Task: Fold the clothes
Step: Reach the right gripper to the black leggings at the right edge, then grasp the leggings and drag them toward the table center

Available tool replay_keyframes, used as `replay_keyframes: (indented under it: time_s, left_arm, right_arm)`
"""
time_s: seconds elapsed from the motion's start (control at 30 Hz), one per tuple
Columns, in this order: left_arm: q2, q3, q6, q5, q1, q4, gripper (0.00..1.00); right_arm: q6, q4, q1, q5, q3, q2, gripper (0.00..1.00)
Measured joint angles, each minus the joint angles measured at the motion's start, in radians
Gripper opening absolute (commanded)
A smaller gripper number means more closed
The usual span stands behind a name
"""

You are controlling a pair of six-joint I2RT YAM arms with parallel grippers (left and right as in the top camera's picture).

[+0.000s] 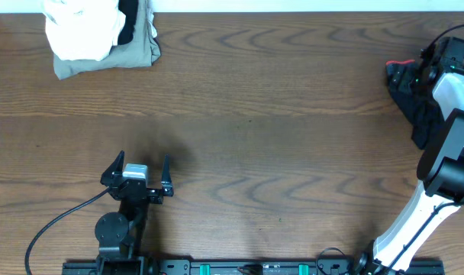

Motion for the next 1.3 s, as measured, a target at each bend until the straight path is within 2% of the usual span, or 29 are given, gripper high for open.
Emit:
replay_keyframes:
  time_s: [0.2, 0.33, 0.4, 0.5, 0.53, 0.6, 0.87, 1.03, 1.2, 1.3]
  left_arm:
    - [0.0, 0.0, 0.0, 0.0, 0.0, 0.0, 0.98]
    - [0.0, 0.0, 0.0, 0.0, 0.0, 0.0, 0.98]
    - [0.0, 0.0, 0.0, 0.0, 0.0, 0.0, 0.98]
    - [0.0, 0.0, 0.0, 0.0, 0.0, 0.0, 0.98]
    - [0.0, 0.0, 0.0, 0.0, 0.0, 0.0, 0.98]
    - [0.0, 0.0, 0.0, 0.0, 0.0, 0.0, 0.98]
    - [0.0, 0.0, 0.0, 0.0, 0.0, 0.0, 0.98]
    - [0.0, 0.0, 0.0, 0.0, 0.0, 0.0, 0.98]
    - [0.0, 0.0, 0.0, 0.0, 0.0, 0.0, 0.98]
    - [0.0, 0.0, 0.0, 0.0, 0.0, 0.0, 0.98]
  right_arm:
    - [-0.094, 0.0, 0.033, 0.008, 0.0, 0.012, 0.93]
    - [-0.124, -0.001, 0.064, 0.05, 0.0, 0.036, 0.86]
    - [-0.131, 0.0, 0.077, 0.069, 0.002, 0.039, 0.76]
    - [-0.143, -0.005, 0.09, 0.09, 0.006, 0.041, 0.49]
    - [-0.143, -0.008, 0.092, 0.093, 0.007, 0.041, 0.42]
    - [-0.141, -0.016, 0.095, 0.1, 0.009, 0.043, 0.33]
    - [-0.153, -0.077, 0.1, 0.072, 0.021, 0.043, 0.11]
    - [-0.15, -0.127, 0.14, -0.045, 0.03, 0.039, 0.01]
    - [-0.154, -0.18, 0.237, -0.174, 0.03, 0.033, 0.01]
    - [-0.156, -0.217, 0.343, -0.222, 0.03, 0.031, 0.01]
